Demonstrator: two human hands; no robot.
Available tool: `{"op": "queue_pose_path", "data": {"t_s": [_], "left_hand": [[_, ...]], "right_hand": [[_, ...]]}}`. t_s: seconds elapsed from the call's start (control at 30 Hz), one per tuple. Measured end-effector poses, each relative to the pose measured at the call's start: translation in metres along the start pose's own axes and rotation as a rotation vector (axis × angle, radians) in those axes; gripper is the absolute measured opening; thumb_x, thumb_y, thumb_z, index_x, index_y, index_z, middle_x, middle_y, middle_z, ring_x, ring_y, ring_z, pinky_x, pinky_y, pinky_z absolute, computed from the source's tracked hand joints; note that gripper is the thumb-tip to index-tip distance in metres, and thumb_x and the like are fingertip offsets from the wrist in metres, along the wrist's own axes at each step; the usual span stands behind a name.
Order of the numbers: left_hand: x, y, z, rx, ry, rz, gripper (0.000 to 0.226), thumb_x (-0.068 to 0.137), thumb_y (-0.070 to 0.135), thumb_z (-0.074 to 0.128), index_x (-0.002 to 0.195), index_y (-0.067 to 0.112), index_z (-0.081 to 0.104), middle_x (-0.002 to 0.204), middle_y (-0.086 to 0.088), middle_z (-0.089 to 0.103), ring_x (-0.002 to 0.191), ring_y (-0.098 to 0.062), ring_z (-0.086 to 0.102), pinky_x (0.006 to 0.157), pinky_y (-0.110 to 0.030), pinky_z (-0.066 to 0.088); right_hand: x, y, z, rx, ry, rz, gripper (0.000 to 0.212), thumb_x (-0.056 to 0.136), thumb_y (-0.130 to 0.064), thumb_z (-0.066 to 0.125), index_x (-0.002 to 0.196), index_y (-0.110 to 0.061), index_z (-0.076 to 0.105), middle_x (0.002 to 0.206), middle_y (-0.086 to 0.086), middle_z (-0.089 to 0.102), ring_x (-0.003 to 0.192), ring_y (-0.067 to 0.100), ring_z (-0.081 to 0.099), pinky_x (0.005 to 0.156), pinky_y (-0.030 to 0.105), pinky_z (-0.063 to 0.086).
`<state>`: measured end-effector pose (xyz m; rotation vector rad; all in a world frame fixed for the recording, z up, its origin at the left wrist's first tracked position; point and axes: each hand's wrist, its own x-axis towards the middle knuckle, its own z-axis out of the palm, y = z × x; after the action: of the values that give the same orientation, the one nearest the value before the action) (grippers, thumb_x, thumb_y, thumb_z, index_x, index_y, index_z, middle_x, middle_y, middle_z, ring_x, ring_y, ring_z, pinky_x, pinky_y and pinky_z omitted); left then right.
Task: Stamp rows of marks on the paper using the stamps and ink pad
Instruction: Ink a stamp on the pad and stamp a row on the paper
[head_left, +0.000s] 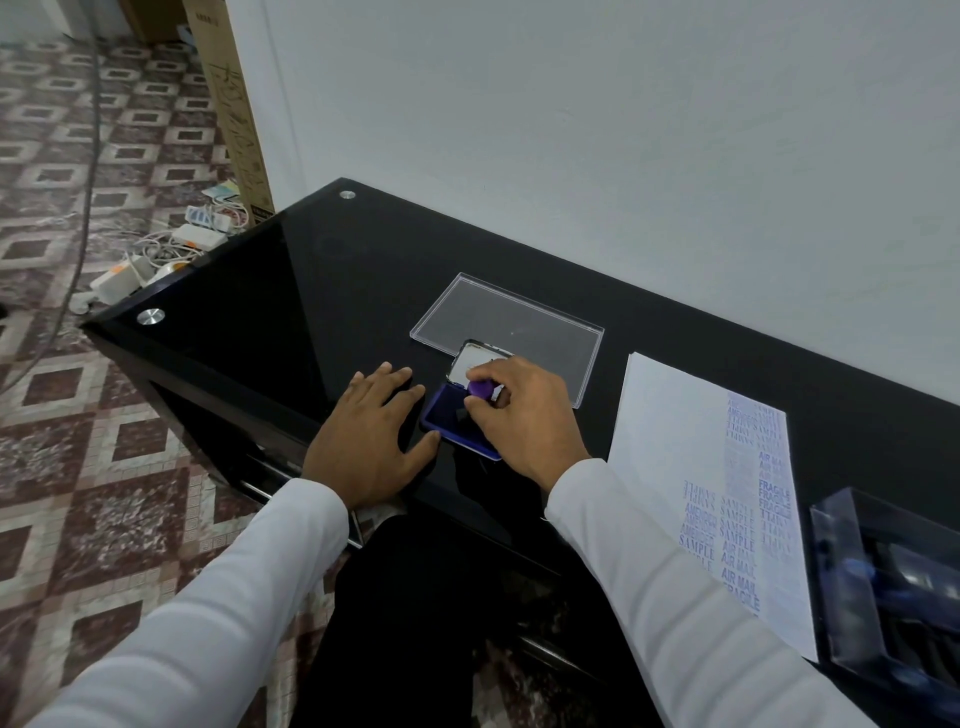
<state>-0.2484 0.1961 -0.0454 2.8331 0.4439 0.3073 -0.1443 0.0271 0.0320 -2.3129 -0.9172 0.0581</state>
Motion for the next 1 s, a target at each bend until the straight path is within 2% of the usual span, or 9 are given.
{"op": "queue_pose_path", "data": {"t_s": [0.13, 0.3, 0.6, 0.73, 1.0], "left_hand": [[-0.001, -0.0007, 0.0013, 0.012, 0.018, 0.004, 0.076, 0.088, 0.069, 0.035, 0.149, 0.025, 0.046, 0.16, 0.0, 0.034, 0.152, -0.02, 0.02, 0.124, -0.039, 0.007], [-0.001, -0.0007, 0.0001, -0.004, 0.015, 0.008, 0.08, 0.086, 0.071, 0.031, 0.148, 0.023, 0.047, 0.16, -0.001, 0.035, 0.152, -0.021, 0.021, 0.125, -0.042, 0.009], [-0.0007, 0.0005, -0.0015, -0.012, 0.008, 0.005, 0.08, 0.086, 0.071, 0.031, 0.149, 0.024, 0.046, 0.161, -0.001, 0.034, 0.152, -0.021, 0.02, 0.126, -0.044, 0.011], [-0.0005, 0.0009, -0.0023, -0.011, -0.001, 0.003, 0.077, 0.087, 0.069, 0.037, 0.149, 0.024, 0.045, 0.161, -0.002, 0.033, 0.152, -0.021, 0.019, 0.126, -0.044, 0.01], [-0.0003, 0.0009, -0.0035, -0.026, -0.005, 0.003, 0.078, 0.087, 0.07, 0.035, 0.148, 0.023, 0.046, 0.161, -0.002, 0.034, 0.152, -0.021, 0.02, 0.126, -0.044, 0.011]], "right_hand": [[0.0001, -0.0011, 0.0002, -0.014, -0.011, -0.004, 0.033, 0.092, -0.025, 0.069, 0.124, -0.022, 0.068, 0.12, -0.002, 0.066, 0.096, 0.011, 0.062, 0.092, 0.027, 0.052], [-0.0002, -0.0027, 0.0004, -0.036, -0.027, -0.01, 0.035, 0.094, -0.025, 0.066, 0.129, -0.02, 0.066, 0.124, 0.003, 0.066, 0.106, 0.019, 0.063, 0.099, 0.037, 0.051], [-0.0024, -0.0016, -0.0002, 0.007, -0.015, 0.004, 0.034, 0.091, -0.024, 0.069, 0.125, -0.022, 0.068, 0.121, -0.001, 0.066, 0.098, 0.013, 0.063, 0.094, 0.03, 0.053], [-0.0021, -0.0032, -0.0002, 0.004, -0.016, 0.007, 0.034, 0.093, -0.023, 0.068, 0.126, -0.02, 0.067, 0.121, 0.002, 0.066, 0.1, 0.016, 0.063, 0.096, 0.033, 0.053], [0.0002, -0.0033, 0.0018, -0.007, -0.034, 0.027, 0.036, 0.094, -0.023, 0.067, 0.129, -0.021, 0.065, 0.126, 0.002, 0.064, 0.105, 0.018, 0.063, 0.098, 0.036, 0.052]]}}
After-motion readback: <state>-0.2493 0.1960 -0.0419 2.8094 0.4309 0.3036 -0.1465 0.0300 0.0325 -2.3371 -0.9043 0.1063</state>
